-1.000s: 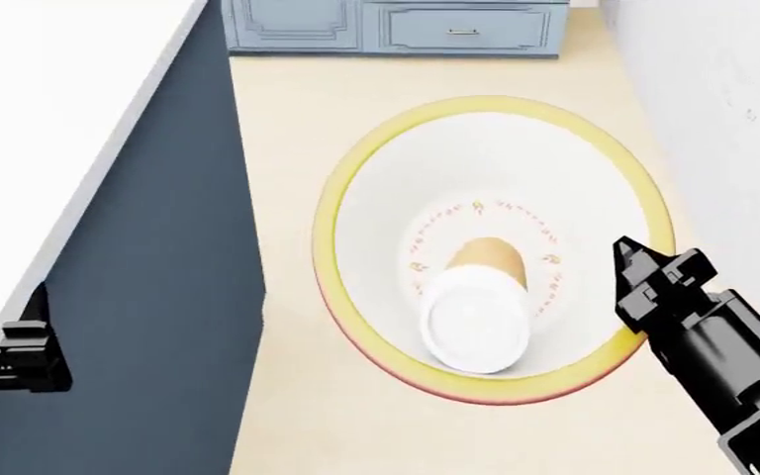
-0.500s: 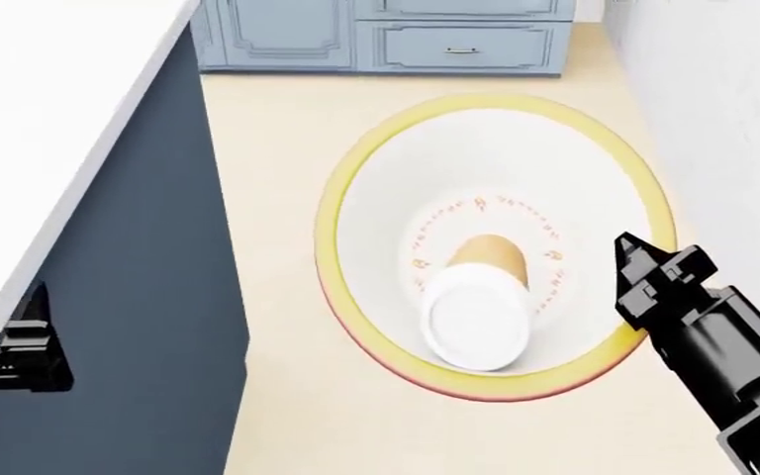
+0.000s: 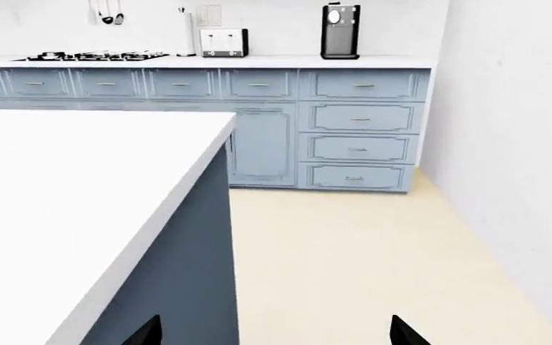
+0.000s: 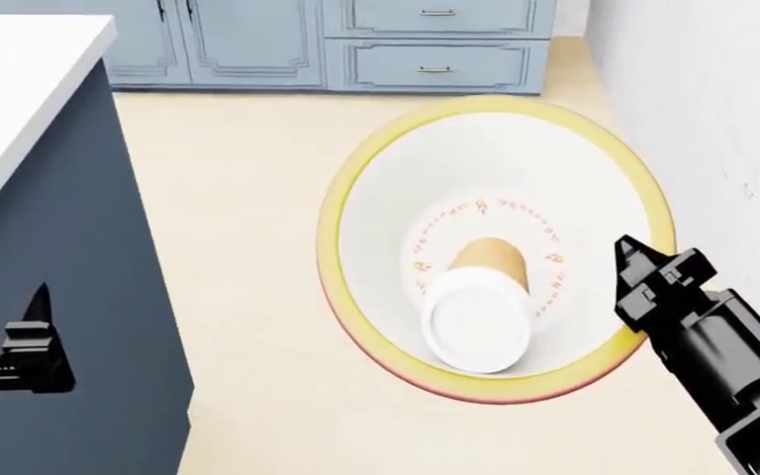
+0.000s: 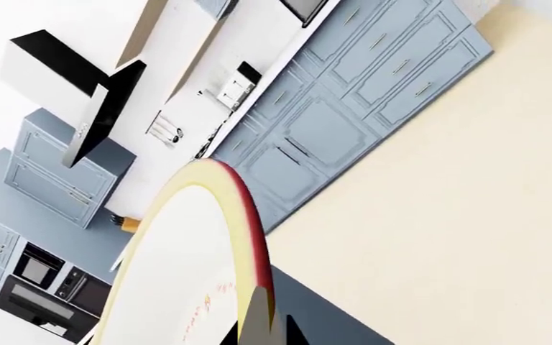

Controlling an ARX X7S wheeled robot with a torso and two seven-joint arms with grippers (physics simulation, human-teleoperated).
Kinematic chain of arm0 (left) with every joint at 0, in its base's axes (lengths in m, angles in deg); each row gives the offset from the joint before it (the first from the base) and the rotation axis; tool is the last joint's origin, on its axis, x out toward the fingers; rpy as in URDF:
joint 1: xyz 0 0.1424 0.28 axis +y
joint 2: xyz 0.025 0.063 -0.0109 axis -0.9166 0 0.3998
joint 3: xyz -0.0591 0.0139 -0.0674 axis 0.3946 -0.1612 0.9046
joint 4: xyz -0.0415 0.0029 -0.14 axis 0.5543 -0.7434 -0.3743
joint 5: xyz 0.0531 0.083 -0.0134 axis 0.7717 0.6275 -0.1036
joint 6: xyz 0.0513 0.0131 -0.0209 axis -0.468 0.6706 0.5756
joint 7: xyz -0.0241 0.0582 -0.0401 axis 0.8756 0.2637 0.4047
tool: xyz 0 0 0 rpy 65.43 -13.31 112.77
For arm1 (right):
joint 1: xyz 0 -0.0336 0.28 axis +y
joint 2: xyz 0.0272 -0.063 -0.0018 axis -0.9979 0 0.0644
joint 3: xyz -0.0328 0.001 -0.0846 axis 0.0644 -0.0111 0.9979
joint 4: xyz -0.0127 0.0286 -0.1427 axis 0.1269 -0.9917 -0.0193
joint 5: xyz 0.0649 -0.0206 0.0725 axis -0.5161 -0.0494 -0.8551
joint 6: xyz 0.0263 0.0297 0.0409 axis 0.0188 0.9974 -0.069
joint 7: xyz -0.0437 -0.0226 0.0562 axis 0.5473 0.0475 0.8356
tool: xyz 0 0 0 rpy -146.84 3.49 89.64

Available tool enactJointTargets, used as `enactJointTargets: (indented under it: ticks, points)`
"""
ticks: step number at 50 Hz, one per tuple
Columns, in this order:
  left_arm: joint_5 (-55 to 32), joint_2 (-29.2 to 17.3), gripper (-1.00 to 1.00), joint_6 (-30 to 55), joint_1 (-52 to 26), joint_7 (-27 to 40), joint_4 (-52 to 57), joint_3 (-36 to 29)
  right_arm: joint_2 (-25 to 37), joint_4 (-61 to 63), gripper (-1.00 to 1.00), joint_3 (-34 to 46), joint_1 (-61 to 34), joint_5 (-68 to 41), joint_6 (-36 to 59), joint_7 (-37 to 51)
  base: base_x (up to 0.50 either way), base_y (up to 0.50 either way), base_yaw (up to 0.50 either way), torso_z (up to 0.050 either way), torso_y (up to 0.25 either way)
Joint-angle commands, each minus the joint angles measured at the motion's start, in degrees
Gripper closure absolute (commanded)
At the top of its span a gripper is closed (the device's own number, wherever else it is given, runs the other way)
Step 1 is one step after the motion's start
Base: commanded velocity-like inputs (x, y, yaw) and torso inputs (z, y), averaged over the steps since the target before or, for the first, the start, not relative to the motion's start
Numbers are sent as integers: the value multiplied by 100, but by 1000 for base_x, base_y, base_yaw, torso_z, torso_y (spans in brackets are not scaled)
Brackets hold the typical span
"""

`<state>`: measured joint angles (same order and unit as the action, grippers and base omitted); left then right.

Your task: Place the cup inside the bowl on the dining table and move the bowl to any counter.

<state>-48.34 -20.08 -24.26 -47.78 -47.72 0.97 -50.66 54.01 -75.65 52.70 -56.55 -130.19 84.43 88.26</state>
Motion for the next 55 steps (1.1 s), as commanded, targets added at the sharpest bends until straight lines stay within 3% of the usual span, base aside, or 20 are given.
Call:
enactJointTargets:
  ticks: [1, 55]
  points:
    - [-41, -65, -100, -31, 69, -30, 27, 55, -19, -13, 100, -119, -69, 101, -4, -50, 501, -188, 0, 0, 0]
    - [-50, -62, -100, -58, 53, -11, -4, 7, -71, -92, 100, -143, -22, 219, 38, -106, 500, -51, 0, 0, 2]
